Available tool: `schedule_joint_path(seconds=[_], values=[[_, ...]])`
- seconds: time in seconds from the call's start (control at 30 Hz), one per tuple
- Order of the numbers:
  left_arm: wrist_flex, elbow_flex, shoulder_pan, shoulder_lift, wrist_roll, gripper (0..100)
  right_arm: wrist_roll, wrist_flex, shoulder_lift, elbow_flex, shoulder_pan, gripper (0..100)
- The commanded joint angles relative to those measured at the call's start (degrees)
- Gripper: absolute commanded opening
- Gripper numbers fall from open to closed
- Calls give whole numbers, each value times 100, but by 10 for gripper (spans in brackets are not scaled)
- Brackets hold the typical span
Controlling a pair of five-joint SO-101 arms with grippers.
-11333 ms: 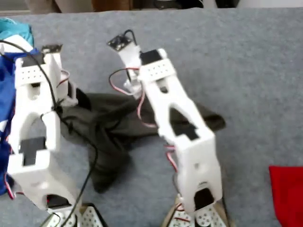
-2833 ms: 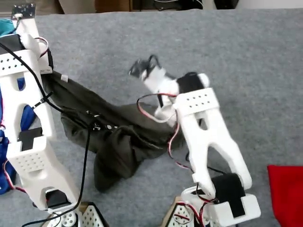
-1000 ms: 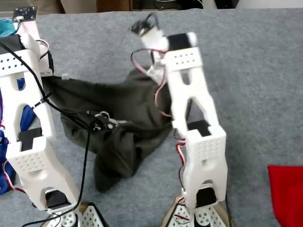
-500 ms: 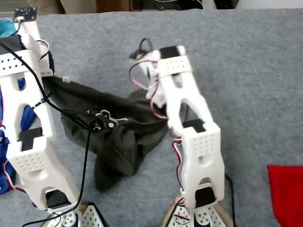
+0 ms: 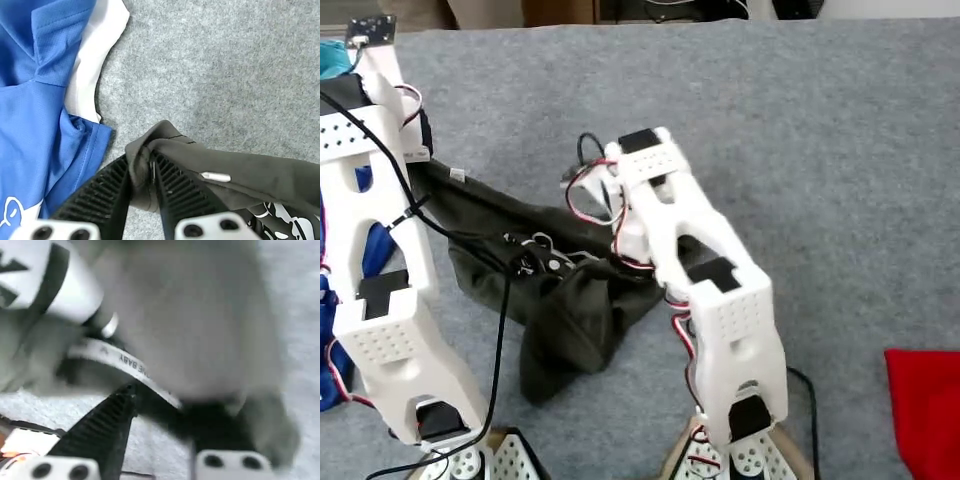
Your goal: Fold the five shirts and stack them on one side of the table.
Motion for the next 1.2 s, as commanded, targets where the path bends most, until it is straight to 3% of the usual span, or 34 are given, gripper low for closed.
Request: schedule_joint_path(seconds=[0.0, 0.33, 0.6, 1.07, 1.17], values=[[-176, -18, -123, -75, -62, 19, 369, 176, -1138, -163, 163, 281], [-176, -44, -114, -75, -62, 19, 404, -422, -2088, -541, 1147, 322], [-167, -18, -88, -75, -62, 19, -334, -1538, -541, -1121, 1068, 321], [-185, -18, -70, -75, -62, 19, -448, 79, 2281, -3785, 567, 316], [-185, -35, -70, -75, -62, 19, -387, 413, 2554, -4110, 365, 230]])
